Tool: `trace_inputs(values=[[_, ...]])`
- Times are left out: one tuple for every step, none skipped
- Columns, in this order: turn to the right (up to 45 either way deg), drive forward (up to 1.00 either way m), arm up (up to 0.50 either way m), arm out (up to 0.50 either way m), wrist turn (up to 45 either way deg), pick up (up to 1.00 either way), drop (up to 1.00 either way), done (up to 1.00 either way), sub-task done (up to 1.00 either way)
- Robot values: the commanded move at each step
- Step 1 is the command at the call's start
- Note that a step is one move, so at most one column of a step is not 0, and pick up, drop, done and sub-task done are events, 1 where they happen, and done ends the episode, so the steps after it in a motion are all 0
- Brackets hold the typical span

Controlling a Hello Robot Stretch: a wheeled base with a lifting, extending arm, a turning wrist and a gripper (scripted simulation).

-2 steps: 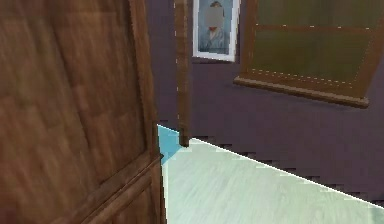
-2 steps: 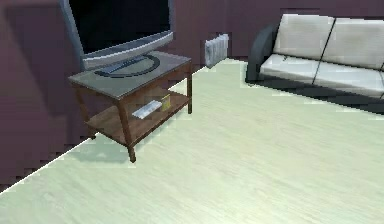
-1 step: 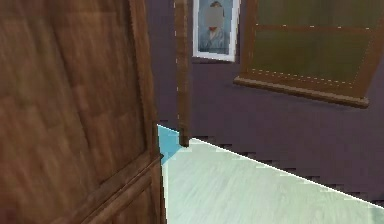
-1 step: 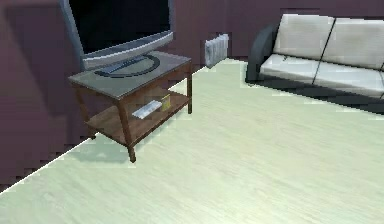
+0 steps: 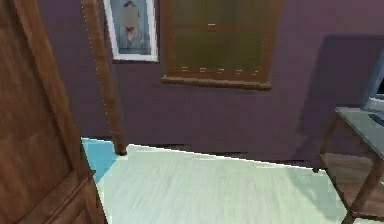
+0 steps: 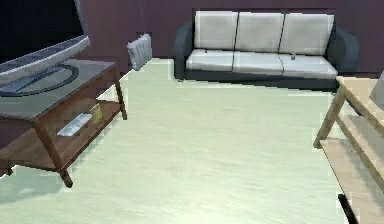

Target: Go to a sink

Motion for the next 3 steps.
trace_inputs(values=[[0.0, 0.2, 0.0, 0.0, 0.0, 0.0, 0.0, 0.0, 0.0], [9.0, 0.0, 0.0, 0.0, 0.0, 0.0, 0.0, 0.0, 0.0], [0.0, 0.55, 0.0, 0.0, 0.0, 0.0, 0.0, 0.0, 0.0]])
